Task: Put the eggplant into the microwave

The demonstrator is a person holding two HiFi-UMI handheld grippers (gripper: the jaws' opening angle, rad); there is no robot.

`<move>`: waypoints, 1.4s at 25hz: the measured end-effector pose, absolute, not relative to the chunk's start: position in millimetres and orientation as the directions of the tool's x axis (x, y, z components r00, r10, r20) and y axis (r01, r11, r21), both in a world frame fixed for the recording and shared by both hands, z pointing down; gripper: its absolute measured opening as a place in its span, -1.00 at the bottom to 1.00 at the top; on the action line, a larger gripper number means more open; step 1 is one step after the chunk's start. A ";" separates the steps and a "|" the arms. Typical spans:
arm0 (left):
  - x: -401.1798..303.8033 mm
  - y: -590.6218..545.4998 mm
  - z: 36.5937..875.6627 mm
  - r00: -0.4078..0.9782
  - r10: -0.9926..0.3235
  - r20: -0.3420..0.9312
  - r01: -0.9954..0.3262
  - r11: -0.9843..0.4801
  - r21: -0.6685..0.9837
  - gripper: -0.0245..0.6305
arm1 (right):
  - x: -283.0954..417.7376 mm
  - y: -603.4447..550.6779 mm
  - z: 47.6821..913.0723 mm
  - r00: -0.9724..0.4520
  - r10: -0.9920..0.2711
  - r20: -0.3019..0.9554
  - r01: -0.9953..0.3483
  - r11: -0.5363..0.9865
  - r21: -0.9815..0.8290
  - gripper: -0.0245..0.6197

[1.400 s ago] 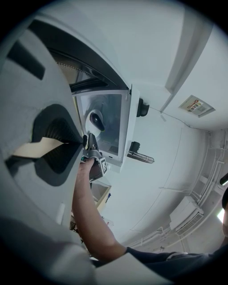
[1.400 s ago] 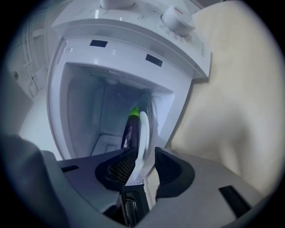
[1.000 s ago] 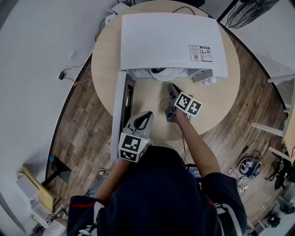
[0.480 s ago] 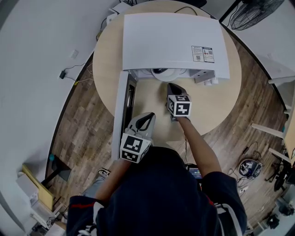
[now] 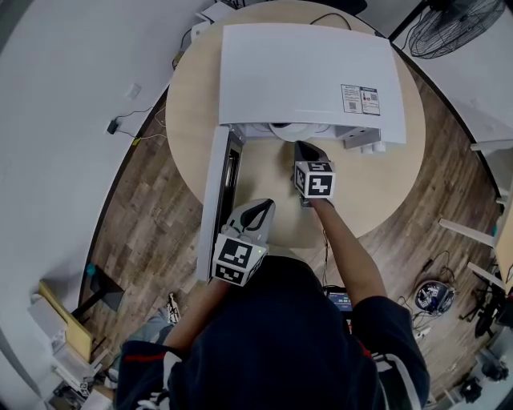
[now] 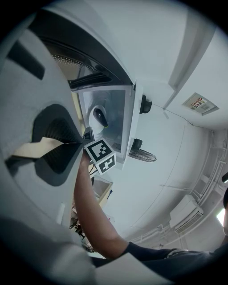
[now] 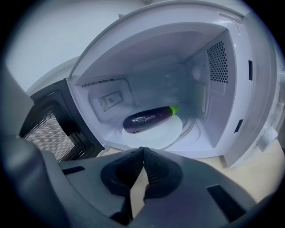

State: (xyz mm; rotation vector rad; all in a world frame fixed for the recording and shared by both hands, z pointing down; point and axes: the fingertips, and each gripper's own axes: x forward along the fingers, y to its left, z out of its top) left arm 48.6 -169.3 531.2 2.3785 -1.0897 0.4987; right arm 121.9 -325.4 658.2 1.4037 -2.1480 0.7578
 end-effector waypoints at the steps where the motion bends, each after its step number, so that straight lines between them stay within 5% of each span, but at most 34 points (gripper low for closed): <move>1: 48.3 -169.1 531.6 0.617 -0.603 0.505 -0.776 -0.572 0.265 -0.87 | 120.9 -327.2 658.3 -0.373 -0.670 0.642 -0.924 0.328 -0.194 -0.89; 35: 43.3 -177.0 525.6 0.609 -0.630 0.481 -0.789 -0.545 0.284 -0.87 | 120.5 -341.8 639.8 -0.409 -0.667 0.622 -0.910 0.344 -0.229 -0.89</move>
